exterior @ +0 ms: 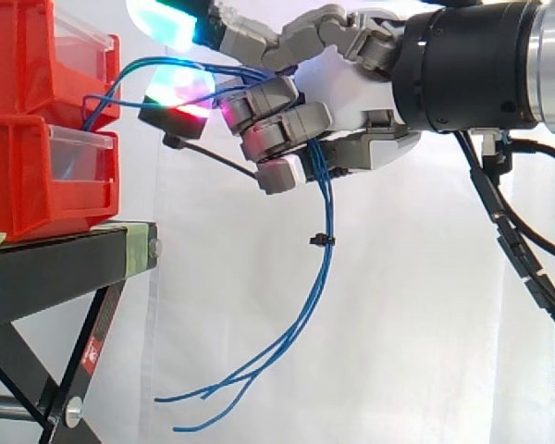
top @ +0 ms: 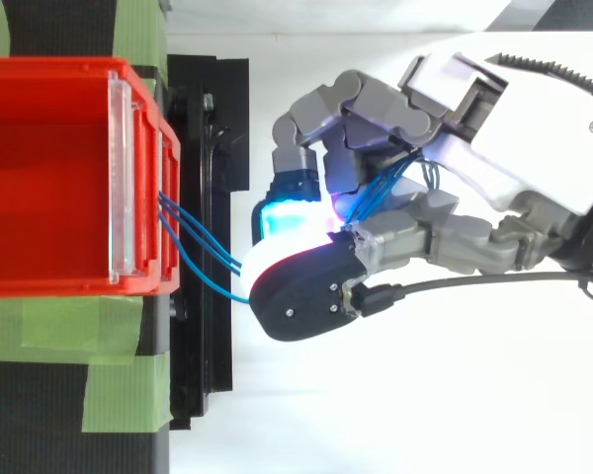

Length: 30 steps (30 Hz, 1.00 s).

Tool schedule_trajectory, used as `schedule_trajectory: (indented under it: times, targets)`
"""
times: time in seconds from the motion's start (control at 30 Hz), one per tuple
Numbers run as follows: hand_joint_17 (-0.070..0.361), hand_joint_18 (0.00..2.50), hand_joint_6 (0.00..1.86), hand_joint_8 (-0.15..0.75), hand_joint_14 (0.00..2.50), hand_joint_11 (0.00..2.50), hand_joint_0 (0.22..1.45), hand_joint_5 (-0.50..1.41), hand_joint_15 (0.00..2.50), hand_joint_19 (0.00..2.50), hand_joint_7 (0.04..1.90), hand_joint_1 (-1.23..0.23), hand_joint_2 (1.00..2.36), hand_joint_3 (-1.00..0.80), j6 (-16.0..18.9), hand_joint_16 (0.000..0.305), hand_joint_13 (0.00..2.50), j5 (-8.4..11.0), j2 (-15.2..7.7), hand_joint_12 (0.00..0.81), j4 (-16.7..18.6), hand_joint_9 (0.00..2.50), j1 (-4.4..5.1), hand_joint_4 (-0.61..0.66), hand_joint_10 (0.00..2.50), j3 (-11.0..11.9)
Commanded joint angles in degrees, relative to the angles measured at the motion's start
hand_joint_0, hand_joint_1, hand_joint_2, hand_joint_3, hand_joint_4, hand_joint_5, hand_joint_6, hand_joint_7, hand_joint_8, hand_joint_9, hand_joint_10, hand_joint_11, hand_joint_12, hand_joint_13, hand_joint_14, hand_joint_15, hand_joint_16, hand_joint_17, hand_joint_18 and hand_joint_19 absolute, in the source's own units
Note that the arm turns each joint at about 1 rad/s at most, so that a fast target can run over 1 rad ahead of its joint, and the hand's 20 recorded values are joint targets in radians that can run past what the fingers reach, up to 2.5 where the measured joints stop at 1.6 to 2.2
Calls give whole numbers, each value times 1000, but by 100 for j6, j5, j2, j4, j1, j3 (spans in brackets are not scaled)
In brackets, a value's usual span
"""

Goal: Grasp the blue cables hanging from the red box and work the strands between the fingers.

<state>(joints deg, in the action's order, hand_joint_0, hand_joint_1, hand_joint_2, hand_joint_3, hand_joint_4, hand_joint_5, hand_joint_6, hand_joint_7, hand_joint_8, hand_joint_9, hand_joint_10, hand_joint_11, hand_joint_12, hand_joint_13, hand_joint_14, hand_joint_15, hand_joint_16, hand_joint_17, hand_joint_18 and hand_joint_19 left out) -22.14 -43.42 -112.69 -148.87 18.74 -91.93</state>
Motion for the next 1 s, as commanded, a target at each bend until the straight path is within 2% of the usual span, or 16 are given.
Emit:
schedule_trajectory:
  times: [0.0,0.03,0.1,0.23,0.27,0.4,0.43,0.6,0.7,0.77,0.97]
  targets:
    - [102,1373,720,376,2500,2465,649,54,1322,1281,1150,-562,1000,-1000,8,45,998,0,1,418,-11,674,-2,298,2500,0]
    - [102,1373,722,376,2500,2465,642,54,1322,1281,1141,-562,1000,-1000,8,45,998,0,1,418,-11,674,6,303,2500,0]
    - [102,1373,486,376,2500,2465,630,60,1322,1281,1177,-574,1000,-1000,8,45,998,0,1,418,-2,674,-2,317,2500,0]
    - [102,1373,403,376,2500,2465,666,52,1322,1281,1208,-619,1000,-1000,-1,45,998,0,1,418,-2,674,-2,298,2500,0]
    - [102,1373,407,376,2500,2465,708,31,1322,1281,1228,-662,1000,-1000,-1,45,998,0,1,418,-2,674,6,284,2500,0]
    - [102,1373,612,376,2500,2465,795,-70,1322,1281,1198,-743,1000,-1000,-10,45,998,0,1,418,16,674,6,275,2500,0]
    - [102,1373,727,376,2500,2465,794,-103,1322,1281,1148,-746,1000,-1000,-10,45,998,0,1,418,16,674,-2,272,2500,0]
    - [102,1373,1066,376,2500,2465,835,-181,1322,1281,1048,-775,1000,-1000,-10,45,998,0,1,418,16,674,6,259,2500,0]
    - [102,1373,1163,376,2500,2465,846,-177,1322,1281,1016,-765,1002,-976,-10,45,998,0,1,418,16,674,-2,259,2500,0]
    - [102,1373,1186,376,2500,2465,869,-161,1322,1281,1018,-740,1003,-897,-10,45,998,-9,1,418,16,674,6,254,2500,0]
    - [102,1373,1223,376,2500,2465,969,-129,1322,1281,985,-653,1017,-476,-10,45,998,-9,1,418,25,674,6,245,2500,0]
